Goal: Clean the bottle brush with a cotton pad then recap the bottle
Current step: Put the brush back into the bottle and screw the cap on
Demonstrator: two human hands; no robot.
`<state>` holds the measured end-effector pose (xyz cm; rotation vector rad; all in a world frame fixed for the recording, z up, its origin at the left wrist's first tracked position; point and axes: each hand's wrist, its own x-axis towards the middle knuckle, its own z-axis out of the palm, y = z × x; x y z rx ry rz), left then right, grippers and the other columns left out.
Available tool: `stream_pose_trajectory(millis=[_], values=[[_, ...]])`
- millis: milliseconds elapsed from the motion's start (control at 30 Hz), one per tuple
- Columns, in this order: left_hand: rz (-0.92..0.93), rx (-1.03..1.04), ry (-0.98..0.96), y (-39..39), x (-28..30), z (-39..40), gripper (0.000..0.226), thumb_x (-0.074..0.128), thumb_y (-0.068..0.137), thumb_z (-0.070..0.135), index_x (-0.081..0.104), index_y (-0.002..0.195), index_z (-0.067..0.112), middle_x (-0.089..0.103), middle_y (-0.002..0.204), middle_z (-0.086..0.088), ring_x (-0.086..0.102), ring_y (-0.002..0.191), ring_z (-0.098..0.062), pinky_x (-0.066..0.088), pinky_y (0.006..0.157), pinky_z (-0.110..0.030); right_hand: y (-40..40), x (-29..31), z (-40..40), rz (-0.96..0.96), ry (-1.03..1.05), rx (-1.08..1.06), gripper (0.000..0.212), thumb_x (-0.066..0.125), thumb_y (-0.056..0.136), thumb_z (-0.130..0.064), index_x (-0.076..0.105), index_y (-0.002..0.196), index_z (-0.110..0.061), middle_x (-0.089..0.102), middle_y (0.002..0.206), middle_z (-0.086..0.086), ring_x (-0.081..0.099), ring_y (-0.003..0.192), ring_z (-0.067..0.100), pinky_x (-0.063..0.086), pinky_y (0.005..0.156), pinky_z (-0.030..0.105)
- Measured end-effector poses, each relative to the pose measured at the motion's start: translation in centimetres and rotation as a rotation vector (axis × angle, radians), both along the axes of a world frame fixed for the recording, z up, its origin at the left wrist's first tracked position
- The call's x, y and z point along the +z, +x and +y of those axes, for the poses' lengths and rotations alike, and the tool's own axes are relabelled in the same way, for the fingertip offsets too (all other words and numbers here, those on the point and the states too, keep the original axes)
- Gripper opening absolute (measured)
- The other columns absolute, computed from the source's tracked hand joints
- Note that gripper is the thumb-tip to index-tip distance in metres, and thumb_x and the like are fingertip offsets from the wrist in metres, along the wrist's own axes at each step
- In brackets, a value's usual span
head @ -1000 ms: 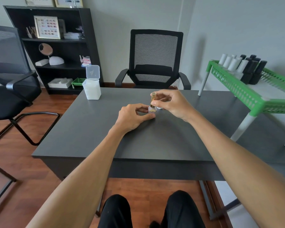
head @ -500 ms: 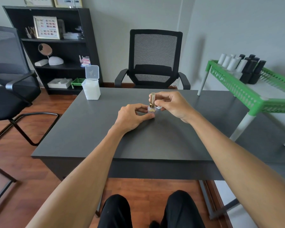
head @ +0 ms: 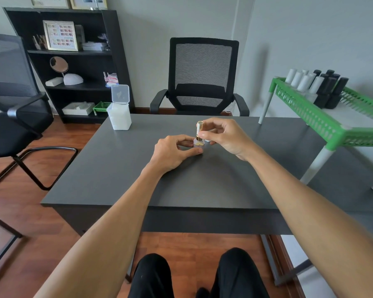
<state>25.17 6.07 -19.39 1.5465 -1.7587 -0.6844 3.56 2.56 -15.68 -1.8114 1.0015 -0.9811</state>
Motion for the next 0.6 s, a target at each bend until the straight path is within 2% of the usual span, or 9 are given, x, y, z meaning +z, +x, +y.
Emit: stream_pose_trajectory(millis=[67,167,300,400,467,533,600], values=[[0.000,-0.001,0.000,0.02,0.01,-0.06,0.032,0.081,0.082,0.067,0.074,0.109,0.051,0.076,0.095,0.030,0.067,0.094,-0.001,0.052,0.083,-0.027,0.03,-0.02,-0.06,-0.012,-0.001,-0.002,0.028,0.083,0.095,-0.021,0.078,0.122,-0.025,0.079,0.115,0.000,0.071,0.095,0.015,0.060,0.079,0.033],[-0.004,-0.006,0.003,0.04,0.00,-0.11,0.030,0.080,0.083,0.067,0.071,0.108,0.054,0.073,0.091,0.033,0.067,0.095,-0.002,0.054,0.085,-0.029,0.08,-0.10,-0.13,0.013,-0.003,0.018,0.034,0.074,0.100,-0.016,0.076,0.132,-0.025,0.080,0.123,-0.002,0.071,0.093,0.006,0.059,0.080,0.029],[-0.003,-0.010,-0.006,0.02,0.00,-0.04,0.033,0.079,0.083,0.067,0.073,0.112,0.052,0.075,0.094,0.030,0.066,0.091,-0.003,0.051,0.080,-0.028,0.20,-0.15,0.01,-0.003,-0.003,-0.002,0.023,0.080,0.097,-0.018,0.079,0.117,-0.030,0.081,0.111,-0.007,0.071,0.091,0.008,0.057,0.077,0.030],[-0.007,-0.009,-0.011,0.04,0.01,-0.06,0.035,0.078,0.082,0.069,0.074,0.113,0.053,0.074,0.094,0.032,0.066,0.092,-0.001,0.050,0.079,-0.025,0.12,-0.03,0.09,-0.017,0.000,0.012,0.031,0.080,0.097,-0.019,0.076,0.126,-0.028,0.079,0.119,-0.003,0.070,0.095,0.011,0.057,0.076,0.025],[-0.006,-0.010,-0.016,0.05,-0.02,-0.06,0.034,0.078,0.082,0.070,0.074,0.112,0.054,0.073,0.092,0.035,0.066,0.091,-0.001,0.049,0.077,-0.024,0.09,-0.01,0.11,-0.015,0.003,0.047,0.034,0.074,0.100,-0.015,0.074,0.131,-0.029,0.079,0.126,-0.003,0.072,0.098,0.006,0.056,0.075,0.020],[-0.006,-0.006,-0.022,0.06,-0.05,-0.05,0.032,0.078,0.081,0.071,0.073,0.109,0.056,0.073,0.090,0.037,0.066,0.091,0.000,0.049,0.077,-0.023,0.18,0.01,0.11,-0.014,-0.002,0.037,0.029,0.074,0.100,-0.013,0.077,0.125,-0.026,0.081,0.122,-0.002,0.073,0.094,0.003,0.056,0.074,0.020],[-0.007,-0.005,-0.024,0.07,-0.01,-0.02,0.031,0.078,0.081,0.071,0.072,0.108,0.057,0.072,0.088,0.038,0.066,0.093,-0.001,0.049,0.077,-0.023,0.25,-0.01,0.04,-0.025,-0.002,0.003,0.022,0.081,0.096,-0.015,0.079,0.117,-0.023,0.081,0.114,0.001,0.072,0.090,0.007,0.055,0.075,0.024]])
